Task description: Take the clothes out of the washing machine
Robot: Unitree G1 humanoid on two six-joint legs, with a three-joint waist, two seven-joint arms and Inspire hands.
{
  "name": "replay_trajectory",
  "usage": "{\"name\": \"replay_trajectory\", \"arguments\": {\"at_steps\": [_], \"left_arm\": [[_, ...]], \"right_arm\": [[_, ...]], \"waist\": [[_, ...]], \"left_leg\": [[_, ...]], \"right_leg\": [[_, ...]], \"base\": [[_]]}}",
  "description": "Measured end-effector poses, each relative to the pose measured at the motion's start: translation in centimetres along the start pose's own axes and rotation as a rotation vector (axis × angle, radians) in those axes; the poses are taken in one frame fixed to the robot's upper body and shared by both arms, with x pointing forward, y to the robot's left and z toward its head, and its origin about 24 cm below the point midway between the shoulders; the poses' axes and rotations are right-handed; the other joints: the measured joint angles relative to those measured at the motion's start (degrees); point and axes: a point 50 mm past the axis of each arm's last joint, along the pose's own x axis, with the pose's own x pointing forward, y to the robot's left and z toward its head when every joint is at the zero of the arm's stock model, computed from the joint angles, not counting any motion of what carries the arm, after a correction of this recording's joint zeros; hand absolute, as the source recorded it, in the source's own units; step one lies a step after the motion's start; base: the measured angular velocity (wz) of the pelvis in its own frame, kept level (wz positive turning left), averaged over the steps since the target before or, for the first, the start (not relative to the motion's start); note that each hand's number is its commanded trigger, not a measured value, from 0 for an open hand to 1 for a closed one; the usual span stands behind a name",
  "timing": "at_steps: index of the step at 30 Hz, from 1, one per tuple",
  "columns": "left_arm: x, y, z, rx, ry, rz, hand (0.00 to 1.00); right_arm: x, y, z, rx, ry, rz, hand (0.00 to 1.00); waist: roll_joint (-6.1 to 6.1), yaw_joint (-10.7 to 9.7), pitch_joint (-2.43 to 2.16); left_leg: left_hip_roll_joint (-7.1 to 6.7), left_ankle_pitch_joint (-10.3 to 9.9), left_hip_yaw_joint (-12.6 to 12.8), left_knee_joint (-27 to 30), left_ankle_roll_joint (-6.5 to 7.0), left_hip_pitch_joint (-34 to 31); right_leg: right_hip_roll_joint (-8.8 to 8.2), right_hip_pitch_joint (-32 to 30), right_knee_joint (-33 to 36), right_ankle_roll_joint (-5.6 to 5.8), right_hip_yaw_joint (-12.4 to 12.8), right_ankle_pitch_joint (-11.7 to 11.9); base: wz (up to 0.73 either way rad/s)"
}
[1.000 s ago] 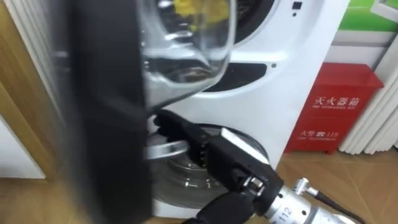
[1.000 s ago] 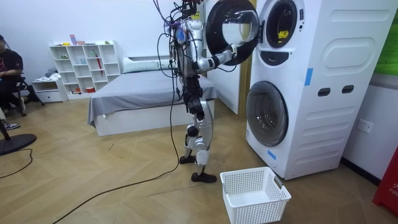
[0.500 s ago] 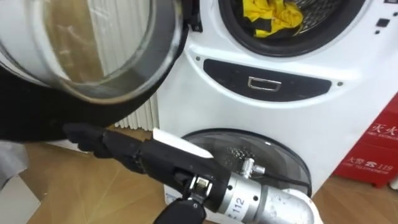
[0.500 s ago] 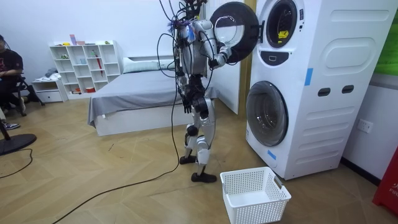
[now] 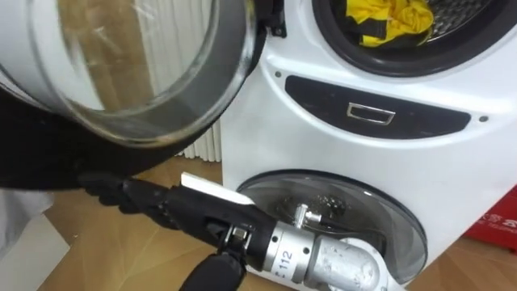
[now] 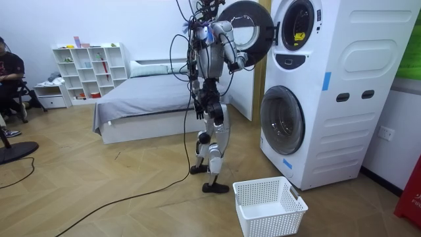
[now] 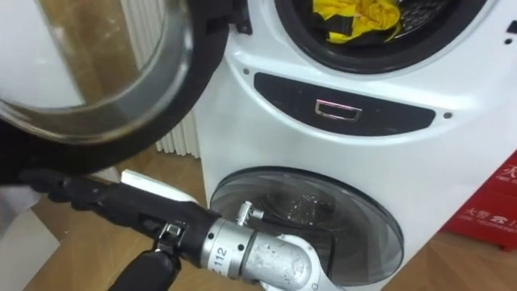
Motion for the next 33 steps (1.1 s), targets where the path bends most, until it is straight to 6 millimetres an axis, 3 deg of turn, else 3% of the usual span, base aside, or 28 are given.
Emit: {"name": "replay_trajectory", "arguments": {"at_steps": [4,7,14,18,22,28,30,33], "left_arm": [[-0.1,0.0,-0.5,-0.030,0.013,0.005,0.00],[-0.2,-0.1,-1.1,-0.055,0.028,0.007,0.00],[-0.4,-0.2,-2.9,-0.128,0.073,0.021,0.00],[-0.5,-0.2,-3.5,-0.195,0.093,0.028,0.00],[-0.6,-0.1,-4.1,-0.198,0.115,0.034,0.00],[-0.8,0.6,-4.7,-0.195,0.134,0.052,0.00],[-0.9,1.1,-4.8,-0.196,0.131,0.066,0.00],[-1.0,1.5,-4.9,-0.216,0.130,0.081,0.00]], "right_arm": [[-0.7,-0.7,-0.3,-0.002,0.017,-0.062,0.00],[-1.8,-1.8,-0.4,-0.051,0.047,-0.153,0.00],[-6.5,-3.3,-1.9,-0.192,0.221,-0.401,0.00],[-9.4,-5.8,-0.1,-0.383,0.273,-0.597,0.00],[-11.0,-7.0,1.1,-0.477,0.277,-0.749,0.00],[-12.3,-8.0,2.1,-0.558,0.276,-0.891,0.00],[-12.5,-8.1,2.5,-0.582,0.263,-0.928,0.00],[-12.9,-8.4,3.1,-0.614,0.258,-0.956,0.00]], "waist": [[0.31,-0.39,0.20],[0.64,-2.59,0.26],[1.13,-6.91,-0.38],[1.27,-10.91,-0.57],[1.27,-13.05,-0.88],[0.05,-15.20,-1.26],[-0.94,-15.67,-0.98],[-1.90,-15.55,-1.11]], "left_leg": [[-0.04,0.00,0.00,-0.07,0.00,1.19],[-0.03,0.00,0.14,0.05,0.00,0.86],[-0.06,-0.01,1.47,0.03,0.00,1.09],[-0.02,0.00,3.01,0.08,0.01,1.49],[0.01,0.00,3.65,0.05,0.01,2.09],[0.11,0.00,4.38,-0.07,0.00,2.97],[0.12,0.00,4.46,-0.10,0.00,3.07],[0.06,-0.01,4.65,-0.16,0.00,3.07]], "right_leg": [[0.11,1.23,-0.35,0.00,0.52,0.00],[0.25,1.45,-0.63,0.02,1.46,-0.02],[0.49,1.27,-0.46,0.02,3.36,-0.02],[0.56,1.23,-0.40,0.02,4.26,-0.01],[0.66,1.52,-0.40,0.03,4.77,-0.01],[0.86,1.40,0.21,0.02,6.09,-0.05],[0.89,1.33,0.32,0.02,6.19,-0.06],[0.82,1.30,0.42,0.01,6.20,-0.05]], "base": [[-0.01],[0.15],[-0.03],[-0.10],[-0.14],[-0.14],[0.00],[-0.01]]}}
